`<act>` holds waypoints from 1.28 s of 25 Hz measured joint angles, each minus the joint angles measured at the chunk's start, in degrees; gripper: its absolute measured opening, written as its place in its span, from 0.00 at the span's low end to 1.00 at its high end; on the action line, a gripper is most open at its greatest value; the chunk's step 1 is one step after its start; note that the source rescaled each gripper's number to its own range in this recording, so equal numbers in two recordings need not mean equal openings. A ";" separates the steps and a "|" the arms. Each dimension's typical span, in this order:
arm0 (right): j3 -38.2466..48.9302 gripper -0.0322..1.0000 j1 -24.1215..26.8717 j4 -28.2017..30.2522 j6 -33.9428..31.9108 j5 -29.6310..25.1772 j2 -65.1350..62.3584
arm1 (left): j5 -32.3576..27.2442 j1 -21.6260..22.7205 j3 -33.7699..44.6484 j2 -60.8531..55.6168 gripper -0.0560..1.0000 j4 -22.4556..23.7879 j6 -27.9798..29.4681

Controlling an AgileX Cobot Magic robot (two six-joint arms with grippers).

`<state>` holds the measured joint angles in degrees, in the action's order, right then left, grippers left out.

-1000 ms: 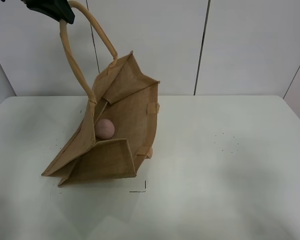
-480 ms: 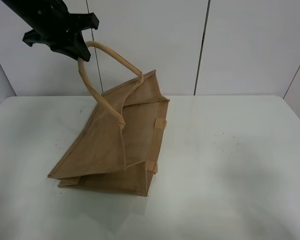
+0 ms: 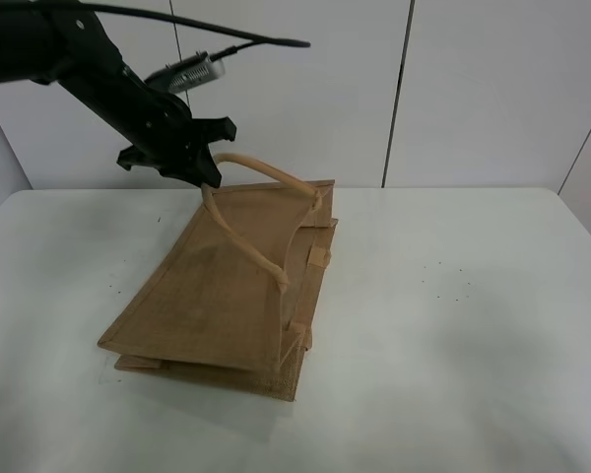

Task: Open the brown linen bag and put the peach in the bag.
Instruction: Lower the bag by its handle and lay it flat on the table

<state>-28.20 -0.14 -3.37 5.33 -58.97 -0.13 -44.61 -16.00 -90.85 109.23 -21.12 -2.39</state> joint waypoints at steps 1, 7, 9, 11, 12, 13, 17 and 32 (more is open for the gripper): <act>0.00 1.00 0.00 0.00 0.00 0.00 0.00 | 0.05 0.00 0.00 1.62 0.05 -0.92 -1.32; 0.00 1.00 0.00 0.00 0.00 0.00 0.00 | 0.46 0.00 0.00 9.53 0.13 -3.71 -5.23; 0.00 1.00 0.00 0.00 0.00 0.00 0.00 | 0.41 0.00 0.06 11.02 0.34 -3.75 -5.61; 0.00 1.00 0.00 0.00 0.00 0.00 0.00 | 0.41 0.00 0.06 11.42 0.63 -3.77 -5.86; 0.00 1.00 0.00 0.00 0.00 0.00 0.00 | 0.41 0.00 0.06 11.47 0.77 -3.82 -5.92; 0.00 1.00 0.00 0.00 0.00 0.00 0.00 | 0.41 0.00 0.06 11.47 0.86 -3.88 -5.98; 0.00 1.00 0.00 0.00 0.00 0.00 0.00 | -0.11 0.00 -0.33 11.47 0.99 -2.96 -6.03; 0.00 1.00 0.00 0.00 0.00 0.00 0.00 | -15.49 2.51 -17.20 11.47 1.00 23.54 4.15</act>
<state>-28.20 -0.14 -3.37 5.33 -58.97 -0.13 -60.10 -13.48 -108.06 120.70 2.42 1.76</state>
